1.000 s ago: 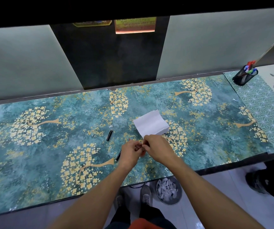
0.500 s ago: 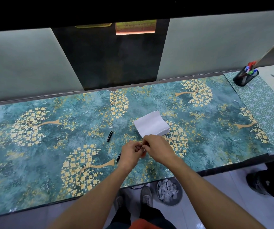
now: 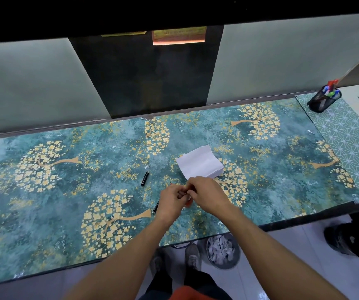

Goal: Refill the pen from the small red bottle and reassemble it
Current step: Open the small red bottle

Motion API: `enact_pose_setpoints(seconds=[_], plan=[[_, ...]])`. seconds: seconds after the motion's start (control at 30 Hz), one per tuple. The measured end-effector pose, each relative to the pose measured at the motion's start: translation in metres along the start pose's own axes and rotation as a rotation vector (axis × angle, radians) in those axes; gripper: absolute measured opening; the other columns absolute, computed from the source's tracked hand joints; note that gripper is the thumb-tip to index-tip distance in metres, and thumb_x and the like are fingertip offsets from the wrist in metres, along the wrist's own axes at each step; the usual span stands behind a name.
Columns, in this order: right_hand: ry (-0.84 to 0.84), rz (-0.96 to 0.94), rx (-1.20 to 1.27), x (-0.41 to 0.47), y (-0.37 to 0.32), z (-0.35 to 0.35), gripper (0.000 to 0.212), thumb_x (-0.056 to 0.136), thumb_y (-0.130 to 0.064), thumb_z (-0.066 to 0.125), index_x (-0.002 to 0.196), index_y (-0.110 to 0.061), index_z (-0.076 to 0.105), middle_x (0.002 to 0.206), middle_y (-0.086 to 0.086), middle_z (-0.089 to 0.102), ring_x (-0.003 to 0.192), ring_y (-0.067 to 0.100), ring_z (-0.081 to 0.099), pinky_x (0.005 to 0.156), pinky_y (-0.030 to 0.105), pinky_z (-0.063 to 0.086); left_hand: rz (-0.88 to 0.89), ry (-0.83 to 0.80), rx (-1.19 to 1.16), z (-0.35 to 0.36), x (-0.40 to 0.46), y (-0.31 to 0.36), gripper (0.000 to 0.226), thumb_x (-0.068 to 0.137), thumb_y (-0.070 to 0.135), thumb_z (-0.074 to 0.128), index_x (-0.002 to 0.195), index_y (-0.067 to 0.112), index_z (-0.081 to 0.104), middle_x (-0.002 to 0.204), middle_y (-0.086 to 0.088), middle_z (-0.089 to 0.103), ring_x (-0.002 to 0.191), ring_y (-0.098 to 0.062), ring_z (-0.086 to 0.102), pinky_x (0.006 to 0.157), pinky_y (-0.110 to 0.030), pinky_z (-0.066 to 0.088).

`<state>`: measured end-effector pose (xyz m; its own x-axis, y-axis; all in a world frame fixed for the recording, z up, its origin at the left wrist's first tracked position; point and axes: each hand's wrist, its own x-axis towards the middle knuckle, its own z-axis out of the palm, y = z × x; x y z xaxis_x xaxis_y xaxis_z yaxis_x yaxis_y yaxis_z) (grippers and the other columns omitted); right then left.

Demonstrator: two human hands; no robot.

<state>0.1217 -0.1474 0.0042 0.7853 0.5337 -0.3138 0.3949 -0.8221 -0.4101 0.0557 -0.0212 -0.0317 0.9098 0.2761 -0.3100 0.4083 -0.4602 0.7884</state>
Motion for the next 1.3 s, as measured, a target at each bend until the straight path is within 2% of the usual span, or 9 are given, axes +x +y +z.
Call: enact_pose_setpoints(seconds=[0.17, 0.3, 0.43, 0.57, 0.73, 0.9, 1.0, 1.13, 1.3], plan=[[0.036, 0.044, -0.032, 0.002, -0.001, 0.001, 0.019, 0.097, -0.039, 0.063, 0.093, -0.021, 0.065, 0.092, 0.001, 0.073, 0.087, 0.025, 0.067, 0.072, 0.039, 0.055, 0.005, -0.010, -0.001, -0.001, -0.001, 0.001, 0.014, 0.086, 0.006, 0.068, 0.074, 0.011, 0.074, 0.070, 0.003, 0.060, 0.071, -0.022, 0.062, 0.070, -0.041, 0.055], [0.030, 0.041, 0.017, 0.003, 0.002, 0.001, 0.017, 0.095, -0.039, 0.066, 0.097, -0.022, 0.066, 0.094, -0.001, 0.074, 0.088, 0.024, 0.068, 0.074, 0.038, 0.055, 0.002, -0.006, 0.000, 0.000, 0.000, -0.001, 0.012, 0.086, 0.007, 0.068, 0.078, 0.013, 0.075, 0.077, -0.002, 0.063, 0.072, -0.021, 0.062, 0.068, -0.037, 0.054], [-0.006, -0.014, 0.027, 0.002, 0.001, 0.000, 0.011, 0.097, -0.029, 0.065, 0.106, -0.023, 0.067, 0.105, 0.000, 0.072, 0.096, 0.025, 0.066, 0.081, 0.041, 0.055, 0.009, -0.010, 0.009, -0.001, 0.001, -0.001, 0.012, 0.086, 0.007, 0.068, 0.076, 0.010, 0.072, 0.070, 0.004, 0.056, 0.064, -0.012, 0.053, 0.066, -0.036, 0.051], [0.003, 0.024, 0.026, 0.004, 0.002, 0.002, 0.008, 0.097, -0.031, 0.064, 0.098, -0.023, 0.066, 0.098, 0.000, 0.073, 0.092, 0.026, 0.067, 0.077, 0.042, 0.055, -0.018, -0.005, -0.005, 0.003, 0.005, -0.005, 0.016, 0.081, 0.011, 0.070, 0.070, 0.024, 0.070, 0.074, -0.003, 0.064, 0.071, -0.022, 0.063, 0.071, -0.045, 0.055], [0.024, 0.061, 0.007, 0.006, 0.002, 0.003, 0.020, 0.097, -0.040, 0.063, 0.087, -0.024, 0.060, 0.088, 0.001, 0.073, 0.084, 0.025, 0.066, 0.068, 0.036, 0.051, -0.027, 0.001, -0.003, 0.007, 0.008, -0.011, 0.010, 0.079, 0.011, 0.068, 0.075, 0.019, 0.072, 0.076, -0.005, 0.065, 0.072, -0.024, 0.064, 0.072, -0.048, 0.055], [-0.004, 0.026, 0.103, 0.005, 0.005, 0.001, 0.012, 0.094, -0.031, 0.070, 0.100, -0.022, 0.067, 0.096, -0.002, 0.073, 0.090, 0.021, 0.067, 0.079, 0.040, 0.056, -0.010, -0.002, 0.014, 0.006, 0.009, -0.011, 0.010, 0.082, 0.009, 0.068, 0.081, 0.017, 0.074, 0.081, -0.005, 0.065, 0.075, -0.023, 0.063, 0.072, -0.045, 0.056], [-0.003, 0.001, 0.097, 0.005, 0.005, 0.001, 0.008, 0.095, -0.025, 0.068, 0.103, -0.024, 0.067, 0.101, -0.002, 0.072, 0.093, 0.022, 0.066, 0.081, 0.042, 0.056, 0.001, 0.002, 0.026, 0.006, 0.008, -0.010, 0.014, 0.082, 0.010, 0.069, 0.073, 0.020, 0.069, 0.077, -0.004, 0.063, 0.073, -0.022, 0.061, 0.072, -0.045, 0.054], [0.005, 0.030, 0.078, 0.006, 0.006, 0.003, 0.006, 0.096, -0.028, 0.066, 0.096, -0.022, 0.067, 0.095, 0.000, 0.073, 0.090, 0.025, 0.067, 0.077, 0.042, 0.056, -0.003, 0.005, 0.011, 0.007, 0.008, -0.011, 0.014, 0.080, 0.009, 0.071, 0.073, 0.022, 0.071, 0.074, -0.004, 0.064, 0.072, -0.022, 0.063, 0.071, -0.044, 0.055], [0.040, 0.093, 0.058, 0.007, 0.006, 0.004, 0.020, 0.095, -0.040, 0.066, 0.086, -0.022, 0.066, 0.086, 0.003, 0.074, 0.083, 0.026, 0.066, 0.067, 0.035, 0.048, 0.012, 0.018, 0.029, 0.009, 0.009, -0.010, 0.007, 0.078, 0.007, 0.070, 0.076, 0.012, 0.074, 0.073, -0.006, 0.065, 0.071, -0.023, 0.062, 0.071, -0.042, 0.052]])
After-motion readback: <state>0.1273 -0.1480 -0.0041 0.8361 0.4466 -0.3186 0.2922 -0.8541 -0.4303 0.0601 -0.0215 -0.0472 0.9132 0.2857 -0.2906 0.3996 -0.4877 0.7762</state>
